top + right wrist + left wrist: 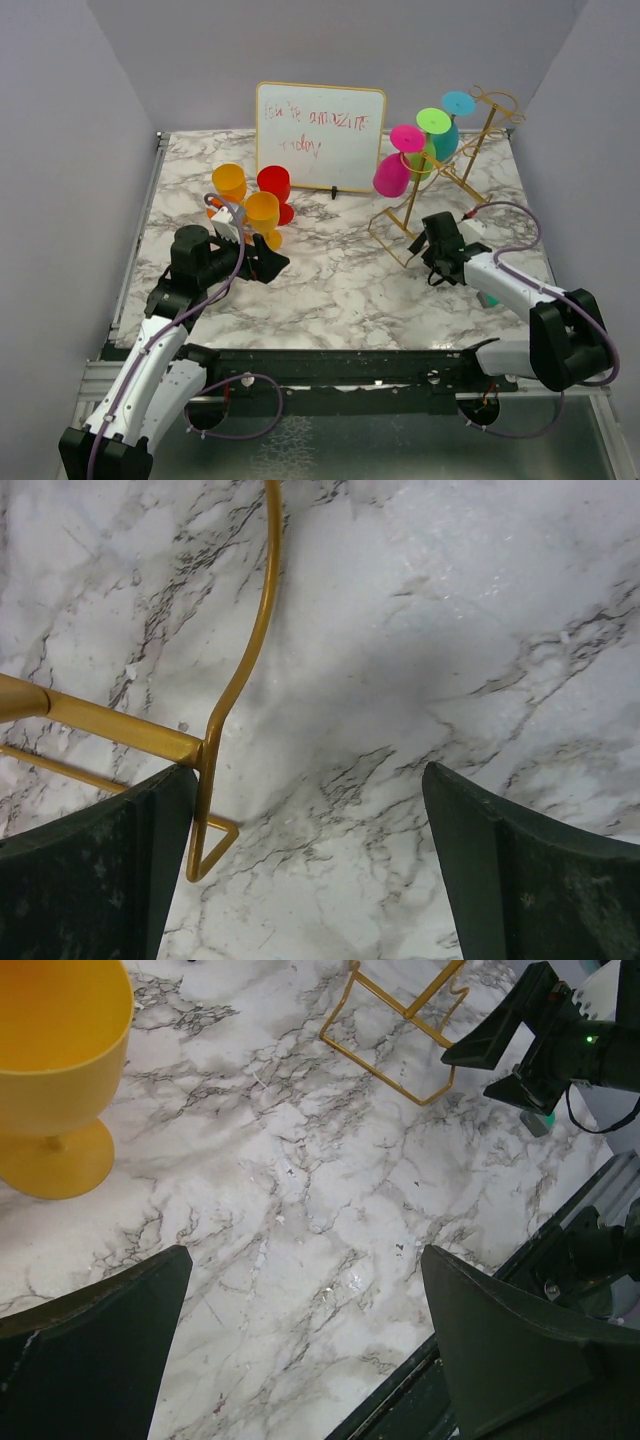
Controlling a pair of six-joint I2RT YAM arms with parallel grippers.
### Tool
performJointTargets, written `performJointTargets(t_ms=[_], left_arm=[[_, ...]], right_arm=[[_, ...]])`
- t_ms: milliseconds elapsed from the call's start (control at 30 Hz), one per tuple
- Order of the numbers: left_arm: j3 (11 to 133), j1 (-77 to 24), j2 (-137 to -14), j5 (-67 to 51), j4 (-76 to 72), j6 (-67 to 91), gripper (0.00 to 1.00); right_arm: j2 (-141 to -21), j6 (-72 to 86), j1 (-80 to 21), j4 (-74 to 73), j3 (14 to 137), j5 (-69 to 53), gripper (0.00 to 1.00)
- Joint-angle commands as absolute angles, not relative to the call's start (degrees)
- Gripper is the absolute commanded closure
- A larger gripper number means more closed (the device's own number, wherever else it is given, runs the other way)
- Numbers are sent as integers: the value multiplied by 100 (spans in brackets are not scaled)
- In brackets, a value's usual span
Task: Take the wine glass off the wine glass rack
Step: Adjust the wine rack at the center of the board, then pick up the wine glass from the wine rack.
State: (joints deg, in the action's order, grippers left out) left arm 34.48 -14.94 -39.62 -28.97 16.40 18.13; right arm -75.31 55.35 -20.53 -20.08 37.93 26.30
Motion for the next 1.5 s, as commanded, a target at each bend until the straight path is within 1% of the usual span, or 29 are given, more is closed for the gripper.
performJointTargets(t_ms=[0,333,500,667,867,1033,1133,1267,1333,1467], left_arm=[[3442,-1459,-3990,-2873,1582,1854,1],[3437,-1461,-3983,-2854,1582,1872,1],[3435,-1459,-4003,-2856,1582,1872,1],[3437,-1461,-4021,-2858,1582,1871,1],[3436,-1464,-4009,-2834,1582,1872,1],[3444,-1462,-4050,-2854,1582,1863,1],[3452,-1464,-4103,-2851,1582,1855,1],[3466,-1460,-4182,-2878,1582,1829,1],[3475,-1459,-4201,-2898,1582,1828,1],[3477,-1459,-4193,-2885,1583,1828,1]], right_arm=[[-7304,5447,-1630,-2229,3553,2464,0],[-6867,5119,-677,-2292,3349,2331,0],[-6577,4947,-398,-2448,3418,2267,0],[-5913,4976,-391,-2677,3480,1721,0],[-4871,5027,-394,-3507,3652,1186,0],[-4262,4337,-395,-4073,3936,-30,0],[-3856,3940,-394,-4169,4047,-1117,0],[-3155,3670,-393,-4026,4231,-2249,7],[-2890,3616,-395,-3889,4441,-2576,10],[-3027,3220,-396,-3897,5384,-3067,13]])
